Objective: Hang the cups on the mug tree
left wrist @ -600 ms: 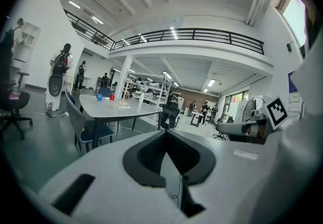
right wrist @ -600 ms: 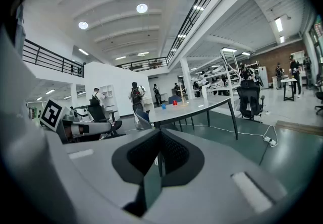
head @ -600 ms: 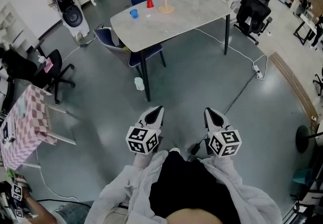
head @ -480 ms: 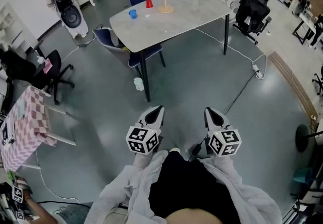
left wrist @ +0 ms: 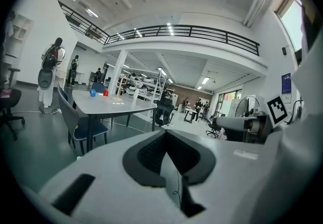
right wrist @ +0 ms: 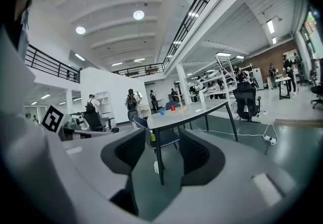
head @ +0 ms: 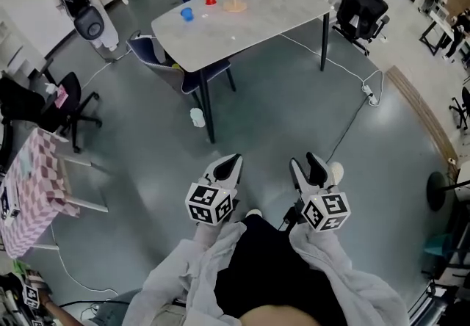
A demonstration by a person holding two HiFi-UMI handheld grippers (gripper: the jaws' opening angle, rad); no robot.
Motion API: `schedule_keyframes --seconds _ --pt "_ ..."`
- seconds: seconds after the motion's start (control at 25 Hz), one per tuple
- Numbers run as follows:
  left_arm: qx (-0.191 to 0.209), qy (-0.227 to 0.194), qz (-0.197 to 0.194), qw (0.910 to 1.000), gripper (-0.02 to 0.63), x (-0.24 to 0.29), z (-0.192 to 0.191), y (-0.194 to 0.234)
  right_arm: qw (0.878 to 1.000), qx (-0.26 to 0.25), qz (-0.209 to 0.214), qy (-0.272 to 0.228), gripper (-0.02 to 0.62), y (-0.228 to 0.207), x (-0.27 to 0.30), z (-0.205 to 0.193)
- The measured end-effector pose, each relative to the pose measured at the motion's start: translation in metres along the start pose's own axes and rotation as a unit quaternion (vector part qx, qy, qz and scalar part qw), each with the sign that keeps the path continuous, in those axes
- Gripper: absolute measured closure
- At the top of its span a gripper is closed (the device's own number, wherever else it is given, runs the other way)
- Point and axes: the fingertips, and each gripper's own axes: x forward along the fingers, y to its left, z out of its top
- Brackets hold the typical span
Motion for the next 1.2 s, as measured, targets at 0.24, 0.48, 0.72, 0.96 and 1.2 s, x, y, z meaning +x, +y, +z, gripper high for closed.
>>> schedule_keyframes --seconds 0.24,0.48,0.72,0.96,1.2 --pt "-0.009 0.001 0.005 0.9999 0.603 0.008 -0.005 -0.002 1.000 -0.007 0.014 0.006 0.330 -0.003 0.017 -0.003" --pt "-0.022 0.007 0.037 0.9991 0.603 0.014 -0.008 0.020 0.999 -0.009 0.050 0.019 0.330 0.000 0.056 -0.003" --pt "-0.024 0.011 0.061 0.9978 0.603 0.053 0.006 0.052 0.997 -0.008 0.075 0.033 0.330 -0.022 0.107 0.001" --pt "-0.027 0.007 0.075 0.9968 0.603 0.118 0.033 0.085 0.995 -0.013 0.090 0.042 0.330 -0.063 0.169 0.021" --pt "-0.021 -0.009 0.088 0.9959 0.603 0.186 0.073 0.114 0.994 -0.014 0.104 0.036 0.330 -0.110 0.234 0.055"
